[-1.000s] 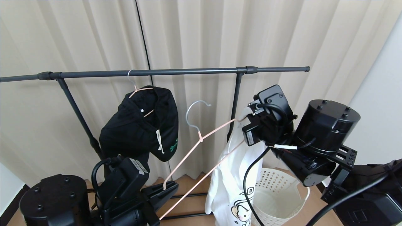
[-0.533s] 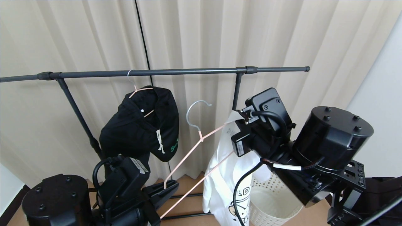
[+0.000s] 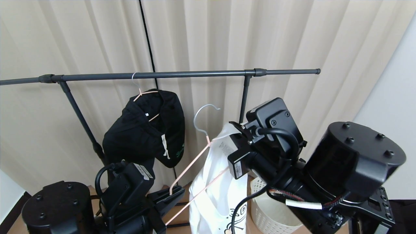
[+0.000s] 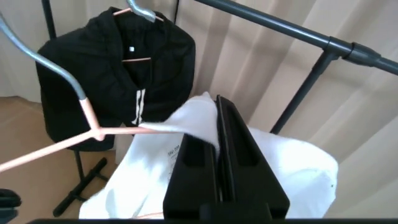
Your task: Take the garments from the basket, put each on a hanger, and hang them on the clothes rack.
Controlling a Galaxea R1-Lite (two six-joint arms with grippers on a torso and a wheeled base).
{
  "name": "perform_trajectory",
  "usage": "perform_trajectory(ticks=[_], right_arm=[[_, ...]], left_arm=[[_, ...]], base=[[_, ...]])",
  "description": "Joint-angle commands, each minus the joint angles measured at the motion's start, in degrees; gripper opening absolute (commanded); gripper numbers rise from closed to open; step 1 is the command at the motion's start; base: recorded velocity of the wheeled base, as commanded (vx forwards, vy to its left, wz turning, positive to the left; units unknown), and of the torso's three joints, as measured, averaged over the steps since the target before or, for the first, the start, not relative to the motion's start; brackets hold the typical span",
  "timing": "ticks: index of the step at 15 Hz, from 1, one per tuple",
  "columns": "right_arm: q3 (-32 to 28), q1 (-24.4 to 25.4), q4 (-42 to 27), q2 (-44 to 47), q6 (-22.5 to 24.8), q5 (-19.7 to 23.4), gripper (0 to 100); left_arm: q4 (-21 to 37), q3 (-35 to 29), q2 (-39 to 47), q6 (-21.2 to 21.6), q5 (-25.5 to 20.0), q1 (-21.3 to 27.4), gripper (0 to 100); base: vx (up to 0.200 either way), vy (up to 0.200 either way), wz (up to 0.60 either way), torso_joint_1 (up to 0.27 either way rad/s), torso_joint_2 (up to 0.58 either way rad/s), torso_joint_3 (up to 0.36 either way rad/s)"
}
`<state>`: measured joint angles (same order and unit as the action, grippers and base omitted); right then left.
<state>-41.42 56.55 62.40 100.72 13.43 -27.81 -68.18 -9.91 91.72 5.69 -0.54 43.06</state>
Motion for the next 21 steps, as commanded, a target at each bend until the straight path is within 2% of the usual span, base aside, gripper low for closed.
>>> perform_trajectory(ticks=[1, 7, 8, 11, 16, 21], right_arm=[[0.38, 2.07, 0.09, -0.52, -0.34, 0.03, 0], [0.29, 3.57, 2.99, -0.7, -0.25, -0.67, 0], [0.38, 3.57, 2.99, -0.87, -0.25, -1.11, 100], [0.03, 3.13, 2.99, -1.14, -0.16, -1.55, 100], [-0.85, -1.18, 2.64, -3.34, 0.1, -1.37, 100], [-0.85, -1.36, 2.81, -2.19, 0.1, -1.2, 100]], left_arm=[[-0.46, 0.33, 0.21, 0.02, 0.01, 0.01, 0], [-1.43, 0.86, 0.21, 0.02, -0.08, 0.01, 0], [-1.43, 0.95, 0.12, 0.02, -0.08, 0.01, 0], [-1.78, 1.03, -0.23, 0.11, 0.01, 0.01, 0], [-5.21, 2.44, 0.04, 0.46, -0.17, 0.01, 0], [-5.29, 2.35, -0.05, 0.2, -0.17, 0.01, 0]], base=[[0.0, 0.0, 0.0, 0.0, 0.0, 0.0], [0.0, 0.0, 0.0, 0.0, 0.0, 0.0], [0.0, 0.0, 0.0, 0.0, 0.0, 0.0], [0.0, 0.0, 0.0, 0.0, 0.0, 0.0], [0.0, 0.0, 0.0, 0.0, 0.0, 0.0], [0.0, 0.0, 0.0, 0.0, 0.0, 0.0]])
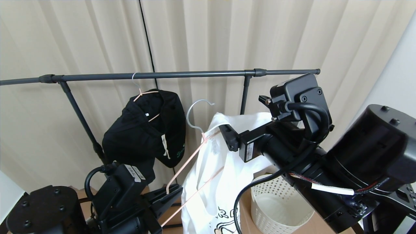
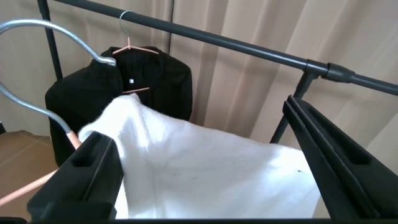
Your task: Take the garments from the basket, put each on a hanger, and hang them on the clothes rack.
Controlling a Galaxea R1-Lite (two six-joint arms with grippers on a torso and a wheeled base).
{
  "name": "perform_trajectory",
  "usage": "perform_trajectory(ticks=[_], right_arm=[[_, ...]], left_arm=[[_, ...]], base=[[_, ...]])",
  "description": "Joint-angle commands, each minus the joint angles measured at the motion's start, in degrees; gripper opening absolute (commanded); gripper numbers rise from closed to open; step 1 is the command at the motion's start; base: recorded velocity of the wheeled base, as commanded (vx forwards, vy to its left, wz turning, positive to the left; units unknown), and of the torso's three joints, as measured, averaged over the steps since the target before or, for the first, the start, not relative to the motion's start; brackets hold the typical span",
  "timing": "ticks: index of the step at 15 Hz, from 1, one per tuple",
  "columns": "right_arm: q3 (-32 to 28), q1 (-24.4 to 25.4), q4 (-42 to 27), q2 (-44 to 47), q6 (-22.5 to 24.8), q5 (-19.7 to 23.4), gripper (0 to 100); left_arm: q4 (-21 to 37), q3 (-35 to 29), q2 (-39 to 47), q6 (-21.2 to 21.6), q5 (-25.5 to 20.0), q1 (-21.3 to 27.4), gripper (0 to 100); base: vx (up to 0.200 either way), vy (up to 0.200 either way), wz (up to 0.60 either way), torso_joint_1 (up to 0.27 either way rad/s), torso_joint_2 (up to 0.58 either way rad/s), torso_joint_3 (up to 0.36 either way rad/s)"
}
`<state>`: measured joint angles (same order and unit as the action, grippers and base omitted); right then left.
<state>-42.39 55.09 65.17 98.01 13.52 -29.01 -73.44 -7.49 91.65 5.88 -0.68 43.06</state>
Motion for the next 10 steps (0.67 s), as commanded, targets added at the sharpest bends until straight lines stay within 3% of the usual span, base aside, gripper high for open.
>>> perform_trajectory(ticks=[1, 10], right_arm=[[0.2, 0.11, 0.04, 1.13, 0.02, 0.01, 100], [0.55, 0.37, 0.04, 1.66, -0.07, 0.1, 100]], left_arm=[[-0.04, -0.16, 0.11, -0.08, -0.02, 0.01, 0], [-3.38, -0.69, 1.87, -0.16, -0.02, -3.68, 0]], base=[[0.0, 0.0, 0.0, 0.0, 0.0, 0.0], [0.0, 0.0, 0.0, 0.0, 0.0, 0.0]])
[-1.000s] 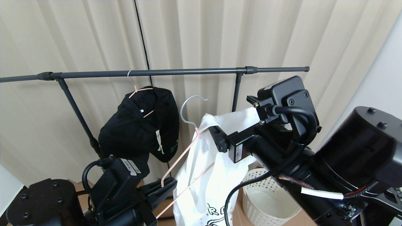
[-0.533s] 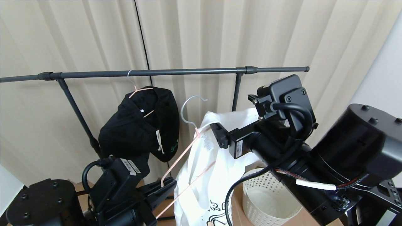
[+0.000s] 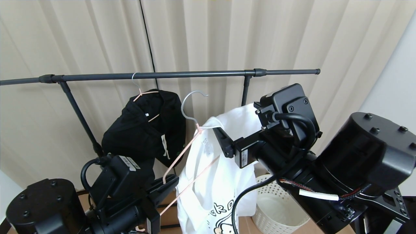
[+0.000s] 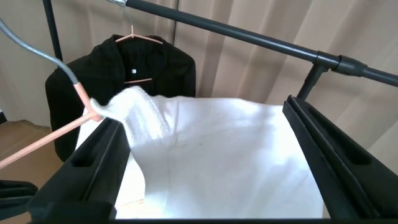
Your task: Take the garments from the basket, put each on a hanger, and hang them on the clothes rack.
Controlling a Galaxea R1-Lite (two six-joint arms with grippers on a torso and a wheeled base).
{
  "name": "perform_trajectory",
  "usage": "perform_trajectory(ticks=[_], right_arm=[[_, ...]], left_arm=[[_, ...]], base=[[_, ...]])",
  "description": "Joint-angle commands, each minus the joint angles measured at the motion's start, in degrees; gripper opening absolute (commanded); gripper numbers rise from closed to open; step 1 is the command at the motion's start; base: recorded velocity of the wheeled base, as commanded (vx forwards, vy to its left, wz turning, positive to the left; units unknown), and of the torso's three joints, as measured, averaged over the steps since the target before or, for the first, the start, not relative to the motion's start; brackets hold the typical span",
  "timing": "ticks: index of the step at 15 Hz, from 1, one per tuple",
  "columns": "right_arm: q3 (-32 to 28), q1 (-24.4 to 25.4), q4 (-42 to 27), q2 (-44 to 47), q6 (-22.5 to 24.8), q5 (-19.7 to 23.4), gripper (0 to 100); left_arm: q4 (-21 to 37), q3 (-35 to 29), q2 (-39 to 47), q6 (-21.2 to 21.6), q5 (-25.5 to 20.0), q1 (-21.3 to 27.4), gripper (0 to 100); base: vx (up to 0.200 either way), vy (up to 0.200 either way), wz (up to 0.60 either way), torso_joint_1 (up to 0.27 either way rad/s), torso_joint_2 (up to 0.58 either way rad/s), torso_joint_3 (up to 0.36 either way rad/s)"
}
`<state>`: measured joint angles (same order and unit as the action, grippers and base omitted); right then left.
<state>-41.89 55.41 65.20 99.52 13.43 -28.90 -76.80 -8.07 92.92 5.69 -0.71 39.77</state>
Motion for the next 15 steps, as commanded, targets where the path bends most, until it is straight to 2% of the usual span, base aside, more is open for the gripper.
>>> perform_trajectory(ticks=[1, 3, 6, 7, 10, 11, 13, 15], right_arm=[[0.05, 0.14, 0.02, 0.14, 0.01, -0.01, 100], [0.14, 0.23, 0.02, 0.14, 0.01, -0.01, 100], [3.3, 0.58, -0.24, -0.56, 0.54, 0.6, 100], [4.36, 0.58, -0.33, -1.26, 1.24, 2.36, 100], [8.22, -0.56, -2.44, -5.13, 3.09, 10.53, 100], [8.58, -4.69, -6.04, -6.98, 3.09, 14.84, 100], [8.14, -12.96, -13.52, -11.37, 3.09, 25.12, 100], [3.83, -19.2, -27.05, -15.94, 3.18, 36.46, 100]], left_arm=[[-0.28, -0.37, 0.69, -0.07, 0.09, -0.65, 0], [-0.37, -0.46, 0.69, -0.07, 0.09, -0.92, 0], [-4.41, -0.46, 0.6, -1.91, -0.17, -2.24, 0], [-4.5, -0.37, 0.51, -2.18, -0.35, -2.41, 0], [-4.41, 0.25, 0.6, -2.09, -0.61, -2.59, 0], [-4.41, 0.86, 0.69, -1.74, -2.72, -3.64, 0], [-4.32, 2.53, 0.6, -1.21, -9.84, -7.25, 0], [-4.15, 4.29, 0.86, 1.51, -14.85, -10.15, 0]], base=[[0.0, 0.0, 0.0, 0.0, 0.0, 0.0], [0.0, 0.0, 0.0, 0.0, 0.0, 0.0], [0.0, 0.0, 0.0, 0.0, 0.0, 0.0], [0.0, 0.0, 0.0, 0.0, 0.0, 0.0], [0.0, 0.0, 0.0, 0.0, 0.0, 0.0], [0.0, 0.0, 0.0, 0.0, 0.0, 0.0], [0.0, 0.0, 0.0, 0.0, 0.0, 0.0], [0.0, 0.0, 0.0, 0.0, 0.0, 0.0]])
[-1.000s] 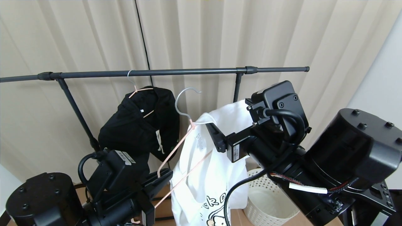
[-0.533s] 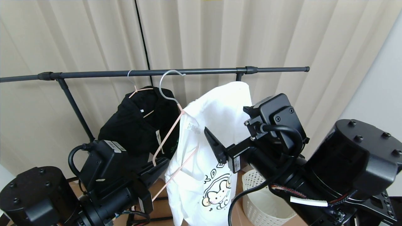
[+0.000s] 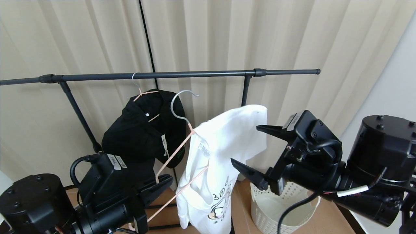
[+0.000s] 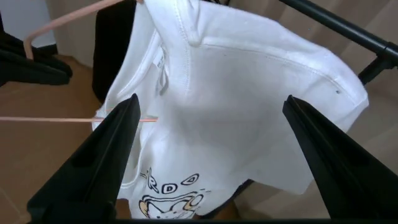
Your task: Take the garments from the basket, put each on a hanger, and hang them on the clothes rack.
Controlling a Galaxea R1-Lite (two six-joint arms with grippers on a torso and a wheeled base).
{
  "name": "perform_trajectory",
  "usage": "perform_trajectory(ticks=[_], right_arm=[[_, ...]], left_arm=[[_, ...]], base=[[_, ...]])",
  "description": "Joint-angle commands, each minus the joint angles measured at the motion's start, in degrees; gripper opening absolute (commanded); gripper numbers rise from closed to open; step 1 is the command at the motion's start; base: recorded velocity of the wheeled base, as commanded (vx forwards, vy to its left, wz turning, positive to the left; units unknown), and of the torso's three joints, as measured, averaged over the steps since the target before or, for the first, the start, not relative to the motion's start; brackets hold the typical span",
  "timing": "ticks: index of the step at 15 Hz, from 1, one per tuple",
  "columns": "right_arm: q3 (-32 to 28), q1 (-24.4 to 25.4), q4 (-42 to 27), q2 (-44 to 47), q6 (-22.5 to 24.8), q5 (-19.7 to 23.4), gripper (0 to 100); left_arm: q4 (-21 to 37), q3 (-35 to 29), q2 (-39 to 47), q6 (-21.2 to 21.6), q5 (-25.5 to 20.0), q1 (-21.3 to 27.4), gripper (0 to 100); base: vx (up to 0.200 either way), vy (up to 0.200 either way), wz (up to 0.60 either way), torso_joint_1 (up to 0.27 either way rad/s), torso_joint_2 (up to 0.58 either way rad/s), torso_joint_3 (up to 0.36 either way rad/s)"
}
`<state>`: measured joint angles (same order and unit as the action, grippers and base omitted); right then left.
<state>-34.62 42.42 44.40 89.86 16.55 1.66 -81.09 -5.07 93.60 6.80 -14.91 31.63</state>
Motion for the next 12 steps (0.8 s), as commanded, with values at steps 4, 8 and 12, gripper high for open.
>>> perform_trajectory(ticks=[4, 8, 12], right_arm=[[-25.5, -13.68, -48.97, -8.12, 9.55, 23.83, 100], [-49.84, -16.41, -86.94, 4.8, 29.06, 29.54, 100], [-58.19, -15.35, -97.84, 14.21, 40.49, 29.63, 100]], left_arm=[[0.14, 4.63, 1.23, 6.03, -5.22, -2.98, 0], [0.06, 5.07, 1.06, 9.28, -7.24, -1.84, 0], [0.67, 5.07, 0.09, 9.9, -7.24, 2.29, 0]], base=[[0.0, 0.0, 0.0, 0.0, 0.0, 0.0], [0.0, 0.0, 0.0, 0.0, 0.0, 0.0], [0.0, 0.0, 0.0, 0.0, 0.0, 0.0]])
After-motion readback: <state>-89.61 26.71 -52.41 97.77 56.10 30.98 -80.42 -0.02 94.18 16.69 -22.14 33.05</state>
